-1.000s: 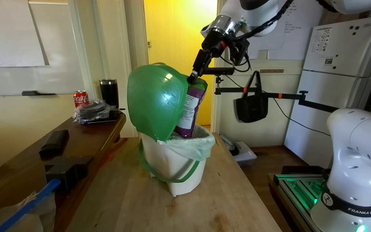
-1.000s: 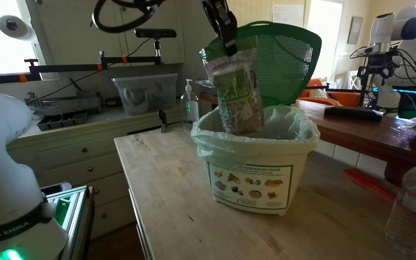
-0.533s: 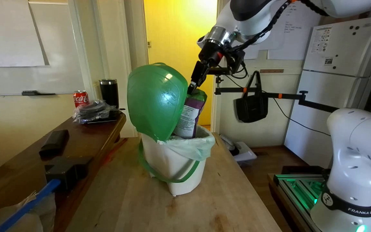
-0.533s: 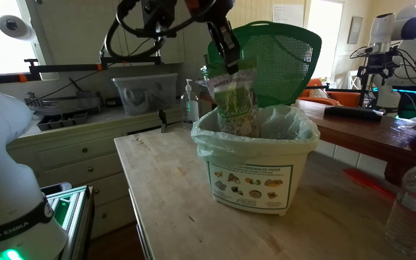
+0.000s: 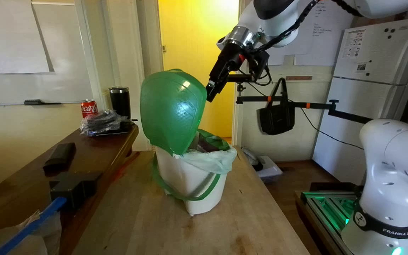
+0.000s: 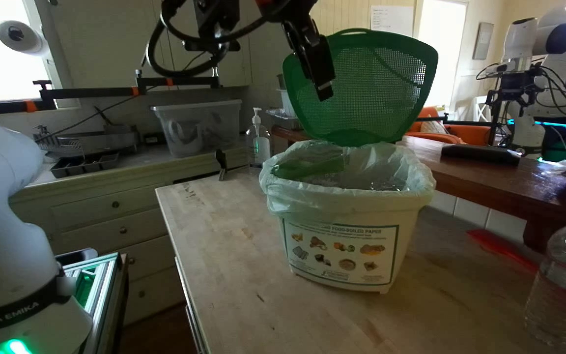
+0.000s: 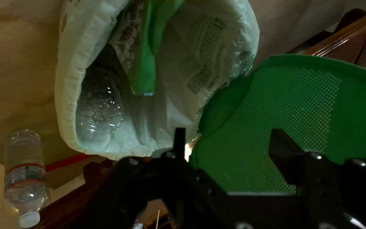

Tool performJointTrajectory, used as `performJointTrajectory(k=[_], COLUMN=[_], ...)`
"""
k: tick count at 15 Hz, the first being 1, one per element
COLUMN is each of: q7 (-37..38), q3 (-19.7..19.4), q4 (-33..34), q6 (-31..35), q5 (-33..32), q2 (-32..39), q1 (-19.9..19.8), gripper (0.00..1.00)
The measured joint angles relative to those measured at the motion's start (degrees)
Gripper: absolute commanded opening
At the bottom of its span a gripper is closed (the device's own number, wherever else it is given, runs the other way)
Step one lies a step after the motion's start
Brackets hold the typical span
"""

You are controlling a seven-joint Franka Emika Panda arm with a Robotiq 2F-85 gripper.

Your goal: Open the bin, throw the green pack inside, then close the bin

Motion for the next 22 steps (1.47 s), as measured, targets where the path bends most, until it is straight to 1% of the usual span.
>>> performJointTrajectory(k=[6, 11, 18, 22], q7=[-0.1, -0.1, 0.9, 2.6], q3=[0.1, 0.8, 2.2, 4.0], q4=[0.0, -0.1, -0.5, -0.5], q6=[0.0, 0.0, 0.0, 0.2], q5=[-0.1, -0.8, -1.7, -1.7], q2=[-1.1, -3.5, -7.0, -8.5], q1=[-0.2, -0.8, -1.1, -1.1], gripper=[1.0, 1.0, 1.0, 1.0])
